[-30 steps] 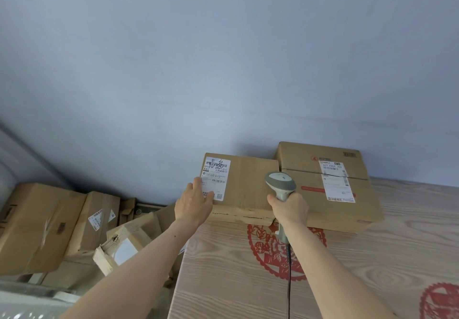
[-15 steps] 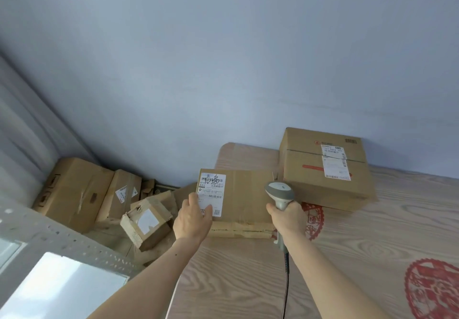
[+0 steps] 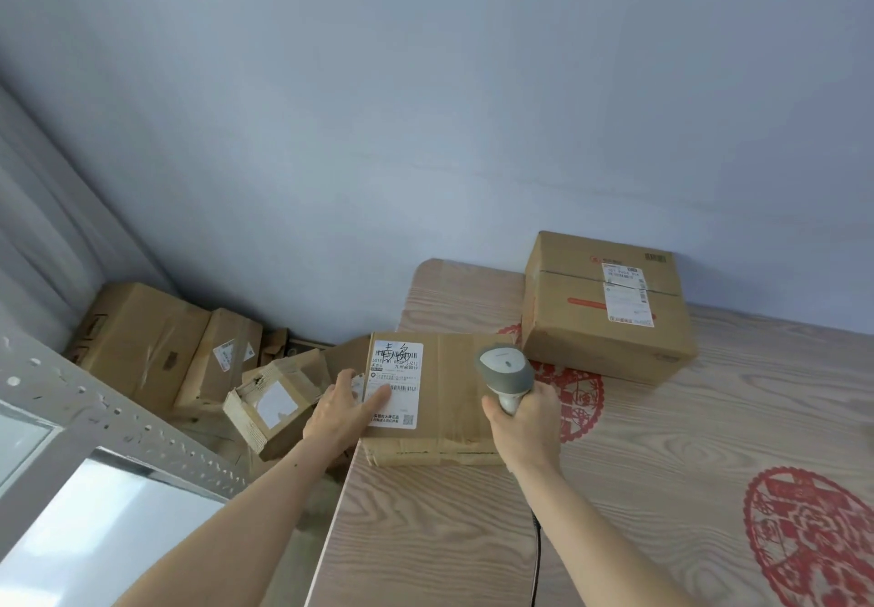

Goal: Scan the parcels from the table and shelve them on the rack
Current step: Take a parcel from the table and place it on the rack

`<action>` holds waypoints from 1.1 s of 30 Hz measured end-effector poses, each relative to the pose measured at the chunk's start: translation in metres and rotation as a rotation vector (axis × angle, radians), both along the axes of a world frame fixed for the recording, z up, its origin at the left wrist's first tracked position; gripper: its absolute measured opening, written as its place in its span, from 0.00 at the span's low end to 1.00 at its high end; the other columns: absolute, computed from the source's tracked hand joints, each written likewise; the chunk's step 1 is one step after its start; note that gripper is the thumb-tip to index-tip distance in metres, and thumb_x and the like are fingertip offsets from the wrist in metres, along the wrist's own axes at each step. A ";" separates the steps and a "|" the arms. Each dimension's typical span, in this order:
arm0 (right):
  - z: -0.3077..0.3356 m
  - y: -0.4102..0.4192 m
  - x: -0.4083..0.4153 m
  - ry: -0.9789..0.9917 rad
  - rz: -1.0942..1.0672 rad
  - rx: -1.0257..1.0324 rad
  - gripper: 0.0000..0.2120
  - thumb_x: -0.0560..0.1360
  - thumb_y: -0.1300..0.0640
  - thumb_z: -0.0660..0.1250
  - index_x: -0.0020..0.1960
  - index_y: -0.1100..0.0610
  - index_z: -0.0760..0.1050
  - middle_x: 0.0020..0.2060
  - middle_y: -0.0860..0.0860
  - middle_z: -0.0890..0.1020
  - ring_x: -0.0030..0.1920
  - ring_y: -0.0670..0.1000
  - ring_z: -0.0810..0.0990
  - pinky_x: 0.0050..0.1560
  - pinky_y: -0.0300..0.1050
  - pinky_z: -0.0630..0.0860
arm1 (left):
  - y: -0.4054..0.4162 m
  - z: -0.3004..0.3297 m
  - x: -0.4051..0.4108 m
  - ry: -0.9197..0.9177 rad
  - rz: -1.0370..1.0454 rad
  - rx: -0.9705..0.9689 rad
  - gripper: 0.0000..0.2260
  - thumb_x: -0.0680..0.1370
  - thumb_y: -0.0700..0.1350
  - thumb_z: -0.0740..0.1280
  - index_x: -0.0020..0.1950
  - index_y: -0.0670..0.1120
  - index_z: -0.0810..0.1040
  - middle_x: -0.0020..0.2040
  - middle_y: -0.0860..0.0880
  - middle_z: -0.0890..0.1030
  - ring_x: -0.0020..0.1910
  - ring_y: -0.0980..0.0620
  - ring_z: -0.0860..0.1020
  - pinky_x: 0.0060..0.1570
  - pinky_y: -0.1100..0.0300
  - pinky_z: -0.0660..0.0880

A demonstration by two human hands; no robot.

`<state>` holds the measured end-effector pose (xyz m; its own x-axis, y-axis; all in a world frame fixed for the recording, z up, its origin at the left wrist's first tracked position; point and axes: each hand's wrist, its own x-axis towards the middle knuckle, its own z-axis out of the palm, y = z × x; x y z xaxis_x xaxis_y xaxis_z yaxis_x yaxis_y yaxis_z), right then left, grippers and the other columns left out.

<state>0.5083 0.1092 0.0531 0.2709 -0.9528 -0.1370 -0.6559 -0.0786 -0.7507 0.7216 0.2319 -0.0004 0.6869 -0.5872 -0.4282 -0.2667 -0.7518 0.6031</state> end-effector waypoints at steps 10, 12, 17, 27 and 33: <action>-0.020 0.036 0.036 -0.025 0.155 -0.047 0.07 0.70 0.58 0.76 0.45 0.55 0.78 0.43 0.46 0.76 0.48 0.50 0.76 0.49 0.45 0.75 | -0.015 -0.018 0.020 0.852 0.076 -0.211 0.40 0.60 0.65 0.78 0.68 0.59 0.69 0.56 0.51 0.86 0.54 0.47 0.85 0.57 0.45 0.80; -0.023 0.038 0.038 -0.024 0.151 -0.073 0.08 0.70 0.58 0.76 0.46 0.56 0.79 0.43 0.45 0.76 0.48 0.49 0.75 0.50 0.43 0.73 | -0.016 -0.020 0.023 0.874 0.046 -0.212 0.41 0.57 0.66 0.78 0.67 0.60 0.69 0.56 0.51 0.86 0.55 0.47 0.85 0.58 0.46 0.79; -0.026 0.036 0.042 -0.036 0.081 -0.054 0.08 0.70 0.57 0.76 0.46 0.57 0.78 0.44 0.48 0.78 0.50 0.50 0.77 0.51 0.48 0.77 | -0.019 -0.034 0.019 0.943 0.115 -0.280 0.39 0.62 0.67 0.76 0.71 0.56 0.71 0.60 0.47 0.84 0.59 0.43 0.83 0.64 0.41 0.76; -0.032 0.039 0.026 0.004 0.176 -0.126 0.13 0.74 0.55 0.73 0.57 0.57 0.81 0.55 0.49 0.80 0.64 0.51 0.75 0.65 0.46 0.73 | -0.019 -0.028 -0.003 1.114 0.330 -0.457 0.36 0.67 0.59 0.74 0.72 0.48 0.72 0.62 0.40 0.82 0.59 0.40 0.82 0.45 0.50 0.82; -0.023 0.036 0.014 -0.033 0.192 -0.099 0.11 0.73 0.56 0.73 0.55 0.57 0.81 0.51 0.48 0.80 0.60 0.53 0.77 0.62 0.49 0.76 | -0.012 -0.019 -0.021 0.967 0.352 -0.626 0.30 0.68 0.55 0.75 0.68 0.49 0.74 0.63 0.39 0.81 0.59 0.39 0.82 0.53 0.45 0.80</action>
<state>0.5221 0.1456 0.0298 0.4517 -0.8915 -0.0335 -0.5968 -0.2741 -0.7541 0.7009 0.2200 -0.0195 0.4031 -0.7221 -0.5623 0.6577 -0.1986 0.7266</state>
